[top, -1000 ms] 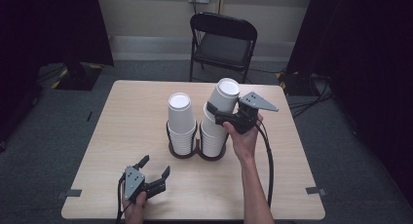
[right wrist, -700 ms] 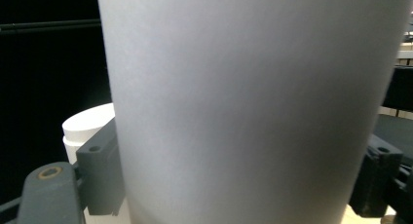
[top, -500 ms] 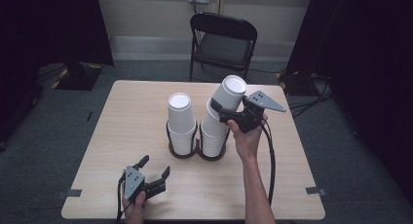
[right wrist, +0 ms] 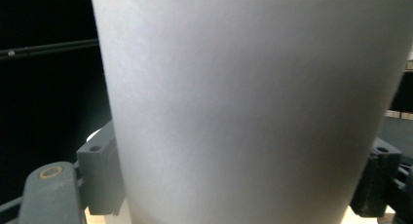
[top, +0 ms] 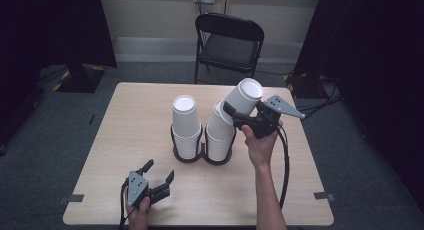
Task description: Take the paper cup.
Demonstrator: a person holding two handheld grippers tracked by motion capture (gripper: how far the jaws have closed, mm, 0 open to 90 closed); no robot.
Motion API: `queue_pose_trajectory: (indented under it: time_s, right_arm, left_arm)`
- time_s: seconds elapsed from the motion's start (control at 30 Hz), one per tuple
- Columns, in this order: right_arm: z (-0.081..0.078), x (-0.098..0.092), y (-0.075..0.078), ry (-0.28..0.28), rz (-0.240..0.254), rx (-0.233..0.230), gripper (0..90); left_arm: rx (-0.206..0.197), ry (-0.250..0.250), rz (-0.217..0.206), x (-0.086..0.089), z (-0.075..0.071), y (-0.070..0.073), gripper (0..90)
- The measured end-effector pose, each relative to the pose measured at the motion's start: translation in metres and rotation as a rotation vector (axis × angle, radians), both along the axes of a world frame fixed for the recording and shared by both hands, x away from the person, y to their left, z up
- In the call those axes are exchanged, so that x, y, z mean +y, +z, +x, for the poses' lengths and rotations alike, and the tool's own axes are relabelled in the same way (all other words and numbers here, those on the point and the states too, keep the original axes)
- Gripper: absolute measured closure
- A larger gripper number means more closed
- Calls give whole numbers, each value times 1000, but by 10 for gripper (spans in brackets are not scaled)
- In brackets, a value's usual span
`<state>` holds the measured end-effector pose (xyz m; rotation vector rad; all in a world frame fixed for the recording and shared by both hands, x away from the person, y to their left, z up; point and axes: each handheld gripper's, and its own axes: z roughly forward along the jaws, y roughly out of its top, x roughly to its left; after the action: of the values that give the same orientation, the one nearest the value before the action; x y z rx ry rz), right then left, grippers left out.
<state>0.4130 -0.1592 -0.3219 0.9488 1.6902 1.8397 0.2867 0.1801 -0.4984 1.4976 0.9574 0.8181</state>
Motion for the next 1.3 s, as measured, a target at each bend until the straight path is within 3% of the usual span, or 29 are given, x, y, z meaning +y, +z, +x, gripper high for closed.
queue_pose_trajectory:
  time_s: [0.3,0.37,0.53,0.97,1.1,1.2,1.3]
  right_arm:
    - [-9,-16,2,-26,35,14,157]
    - [-11,-21,0,-64,31,34,156]
    - [-16,-36,-7,-66,83,58,157]
    - [-34,-56,-15,-95,106,78,162]
    - [-40,-59,-20,-99,103,83,162]
    - [-48,-60,-24,-115,92,101,162]
    - [-54,-61,-31,-108,101,119,163]
  left_arm:
    - [-1,-5,-1,-1,0,0,172]
    - [-1,2,-2,0,0,0,159]
    - [6,-18,-8,0,1,0,160]
    - [15,17,-5,-1,2,0,181]
    - [14,6,2,-2,2,0,210]
    - [14,-9,-25,-1,3,0,214]
    - [22,-20,-25,-1,4,0,215]
